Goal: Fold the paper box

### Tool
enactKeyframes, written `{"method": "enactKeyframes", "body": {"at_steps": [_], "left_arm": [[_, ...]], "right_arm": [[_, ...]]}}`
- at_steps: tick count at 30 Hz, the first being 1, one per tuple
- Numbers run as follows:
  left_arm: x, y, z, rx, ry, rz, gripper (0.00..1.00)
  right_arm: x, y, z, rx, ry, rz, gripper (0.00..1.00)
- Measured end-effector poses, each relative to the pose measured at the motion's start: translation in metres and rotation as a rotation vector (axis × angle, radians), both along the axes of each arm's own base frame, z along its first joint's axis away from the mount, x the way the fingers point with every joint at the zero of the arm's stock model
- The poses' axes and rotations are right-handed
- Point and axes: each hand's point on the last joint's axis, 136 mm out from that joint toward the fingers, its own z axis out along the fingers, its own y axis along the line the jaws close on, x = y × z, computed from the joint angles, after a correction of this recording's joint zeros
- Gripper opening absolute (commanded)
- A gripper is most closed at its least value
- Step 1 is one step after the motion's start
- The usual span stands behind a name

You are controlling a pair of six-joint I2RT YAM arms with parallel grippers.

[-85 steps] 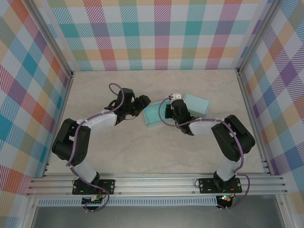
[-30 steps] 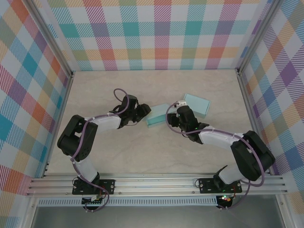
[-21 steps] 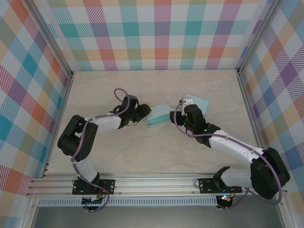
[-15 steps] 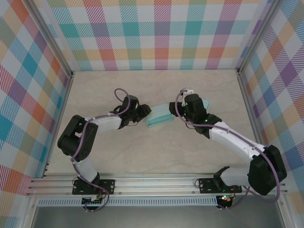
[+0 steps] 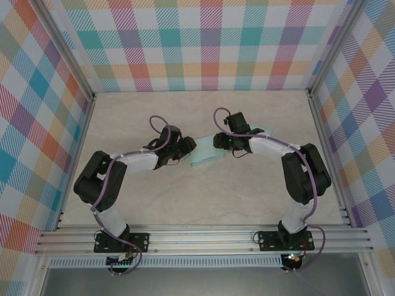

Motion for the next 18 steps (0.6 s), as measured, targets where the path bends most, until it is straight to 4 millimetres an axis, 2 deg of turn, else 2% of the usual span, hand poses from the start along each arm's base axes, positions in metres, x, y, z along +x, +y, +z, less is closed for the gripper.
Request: {"method": "enactKeyframes", "body": {"at_steps": [7, 9, 13, 18], "left_arm": [[-0.006, 0.007, 0.002, 0.033, 0.001, 0.002, 0.55], [-0.011, 0.013, -0.004, 0.071, 0.024, 0.005, 0.55], [-0.023, 0.028, -0.013, 0.156, 0.067, 0.013, 0.55], [-0.032, 0.039, -0.006, 0.219, 0.058, 0.017, 0.54]], "right_arm": [[-0.011, 0.002, -0.022, 0.022, 0.049, 0.013, 0.52], [-0.013, 0.003, -0.028, 0.029, 0.058, 0.01, 0.52], [-0.012, 0.006, -0.028, 0.057, 0.055, 0.013, 0.51], [-0.012, 0.01, -0.029, 0.093, 0.053, 0.009, 0.51]]}}
